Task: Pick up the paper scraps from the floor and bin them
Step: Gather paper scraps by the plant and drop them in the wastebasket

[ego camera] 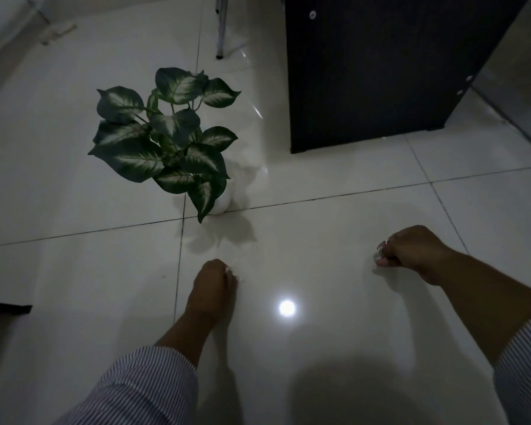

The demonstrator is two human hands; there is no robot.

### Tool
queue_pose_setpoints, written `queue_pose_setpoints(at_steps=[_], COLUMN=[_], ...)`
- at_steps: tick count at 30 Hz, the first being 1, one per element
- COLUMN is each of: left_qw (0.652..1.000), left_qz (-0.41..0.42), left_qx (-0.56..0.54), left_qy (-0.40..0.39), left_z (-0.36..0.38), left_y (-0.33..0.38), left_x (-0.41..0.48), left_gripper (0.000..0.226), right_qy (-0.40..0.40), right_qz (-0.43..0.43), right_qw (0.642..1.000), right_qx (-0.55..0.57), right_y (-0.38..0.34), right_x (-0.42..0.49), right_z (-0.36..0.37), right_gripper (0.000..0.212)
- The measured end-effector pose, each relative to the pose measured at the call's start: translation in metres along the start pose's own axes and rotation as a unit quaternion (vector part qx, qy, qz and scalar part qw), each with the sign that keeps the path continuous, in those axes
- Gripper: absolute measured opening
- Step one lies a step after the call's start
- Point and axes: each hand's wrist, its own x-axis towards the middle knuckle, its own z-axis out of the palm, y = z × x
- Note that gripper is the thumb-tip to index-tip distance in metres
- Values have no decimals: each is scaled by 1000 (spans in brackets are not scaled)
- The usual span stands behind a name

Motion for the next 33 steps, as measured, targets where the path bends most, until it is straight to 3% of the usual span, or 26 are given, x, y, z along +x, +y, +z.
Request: queue_pose_setpoints(at_steps=[3,7,11,16,20,26,33], left_qw=[990,975,953,930,910,879,823], left_qz=[-84,-152,-194,-180,-152,-88,-26], left_qx=[-79,-120,-206,-317,-386,-448,-492], left_qy=[78,104,107,36,-16,-137,-283], left_z=[-11,-21,-16,12,37,64,69], left_y=[-6,-4,19,78,138,237,335], left_x=[1,-3,-7,2,21,28,-17], left_gripper=[16,20,25,32,33,34,22], right_qy=[-14,-30,-46,-35,-2,76,213], right_qz=[-4,-16,-23,-29,-28,-30,-92], right_qw=[1000,999,999,996,991,972,920], right_qx=[1,-12,3,82,133,221,316], right_y=[-3,-7,-13,-18,-14,-2,9], right_x=[0,3,-3,-8,-12,-30,-104], right_z=[5,19,29,17,-19,-85,-191], right_gripper=[19,36,9,19,10,9,13])
